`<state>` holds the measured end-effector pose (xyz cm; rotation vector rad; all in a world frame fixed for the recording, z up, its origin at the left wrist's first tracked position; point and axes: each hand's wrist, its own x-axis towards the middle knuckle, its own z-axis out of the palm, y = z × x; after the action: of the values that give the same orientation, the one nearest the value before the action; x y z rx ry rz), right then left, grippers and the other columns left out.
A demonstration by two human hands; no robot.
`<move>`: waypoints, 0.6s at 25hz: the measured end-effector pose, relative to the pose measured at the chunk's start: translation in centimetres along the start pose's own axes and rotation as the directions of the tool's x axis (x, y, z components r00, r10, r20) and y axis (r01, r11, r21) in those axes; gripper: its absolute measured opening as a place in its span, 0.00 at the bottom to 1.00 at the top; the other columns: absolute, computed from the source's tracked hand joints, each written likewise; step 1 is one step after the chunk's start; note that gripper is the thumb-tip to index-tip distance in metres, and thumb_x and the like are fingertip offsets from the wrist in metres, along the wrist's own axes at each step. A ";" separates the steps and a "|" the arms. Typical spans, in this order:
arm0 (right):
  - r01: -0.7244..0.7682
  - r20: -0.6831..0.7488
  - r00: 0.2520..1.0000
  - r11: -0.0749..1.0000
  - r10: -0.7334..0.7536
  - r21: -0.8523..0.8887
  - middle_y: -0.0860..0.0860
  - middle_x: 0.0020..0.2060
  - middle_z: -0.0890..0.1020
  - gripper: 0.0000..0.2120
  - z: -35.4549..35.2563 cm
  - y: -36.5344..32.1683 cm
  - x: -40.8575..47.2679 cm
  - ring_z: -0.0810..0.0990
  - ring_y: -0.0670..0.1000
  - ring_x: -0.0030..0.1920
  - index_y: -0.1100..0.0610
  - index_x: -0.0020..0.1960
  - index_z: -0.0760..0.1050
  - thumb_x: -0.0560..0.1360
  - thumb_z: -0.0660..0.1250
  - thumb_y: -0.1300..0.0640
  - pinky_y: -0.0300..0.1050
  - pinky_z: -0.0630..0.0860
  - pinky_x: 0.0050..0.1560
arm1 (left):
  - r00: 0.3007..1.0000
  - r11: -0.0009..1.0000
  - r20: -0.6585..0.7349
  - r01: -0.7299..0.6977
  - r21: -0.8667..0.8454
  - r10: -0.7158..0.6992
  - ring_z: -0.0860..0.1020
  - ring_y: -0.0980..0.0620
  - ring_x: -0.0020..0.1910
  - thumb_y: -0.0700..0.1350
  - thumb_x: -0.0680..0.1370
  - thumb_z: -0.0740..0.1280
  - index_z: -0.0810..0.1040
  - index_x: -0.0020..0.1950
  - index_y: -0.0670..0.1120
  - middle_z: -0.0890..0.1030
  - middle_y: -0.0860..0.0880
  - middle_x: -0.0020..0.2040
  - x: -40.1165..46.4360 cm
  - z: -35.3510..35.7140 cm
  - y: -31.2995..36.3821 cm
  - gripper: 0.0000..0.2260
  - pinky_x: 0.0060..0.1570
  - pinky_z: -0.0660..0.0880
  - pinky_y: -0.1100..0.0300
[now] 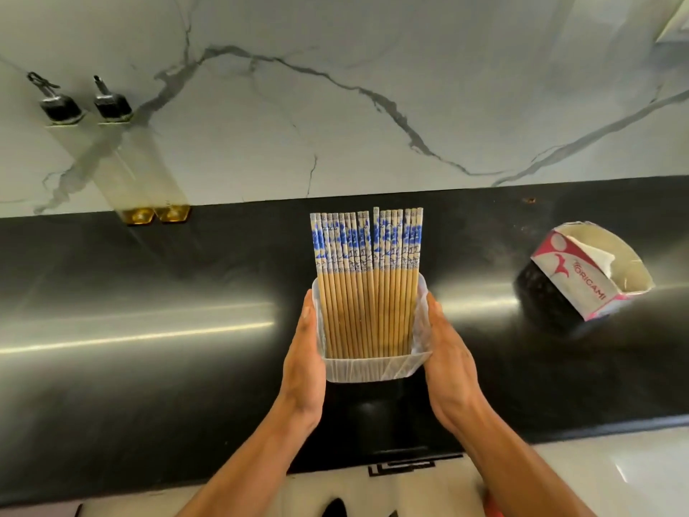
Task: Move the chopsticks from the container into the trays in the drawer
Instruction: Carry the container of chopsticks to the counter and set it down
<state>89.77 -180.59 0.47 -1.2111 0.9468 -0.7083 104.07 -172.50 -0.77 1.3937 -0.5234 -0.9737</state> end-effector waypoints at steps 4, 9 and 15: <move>-0.020 -0.053 0.998 1.000 0.019 -0.017 0.33 0.57 0.78 0.21 0.8 -0.4 3.0 0.74 0.33 0.57 0.35 0.72 0.66 0.82 0.49 0.39 0.35 0.70 0.54 | 1.000 1.000 0.004 0.027 0.003 -0.027 0.73 0.56 0.69 0.67 0.79 0.49 0.71 0.73 0.63 0.78 0.58 0.68 3.7 -0.1 0.1 0.25 0.73 0.66 0.46; -0.071 -0.079 0.995 0.997 0.068 -0.030 0.31 0.54 0.75 0.14 1.0 -0.7 6.0 0.73 0.35 0.57 0.27 0.61 0.68 0.82 0.48 0.39 0.46 0.66 0.63 | 0.999 0.999 -0.020 0.042 0.021 -0.041 0.75 0.60 0.64 0.66 0.79 0.48 0.75 0.53 0.79 0.80 0.63 0.61 6.3 0.9 0.7 0.17 0.61 0.72 0.56; -0.133 -0.081 0.988 0.991 0.130 -0.025 0.32 0.50 0.75 0.12 0.6 -0.7 7.8 0.72 0.41 0.59 0.31 0.55 0.70 0.82 0.49 0.40 0.49 0.66 0.64 | 0.995 0.995 -0.049 0.087 0.040 -0.085 0.77 0.60 0.60 0.64 0.82 0.46 0.78 0.48 0.77 0.81 0.62 0.57 7.5 1.7 0.4 0.20 0.53 0.72 0.59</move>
<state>93.87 -187.18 -0.53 -1.1420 1.0966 -0.6425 106.79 -179.66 -1.86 1.4832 -0.4537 -1.0010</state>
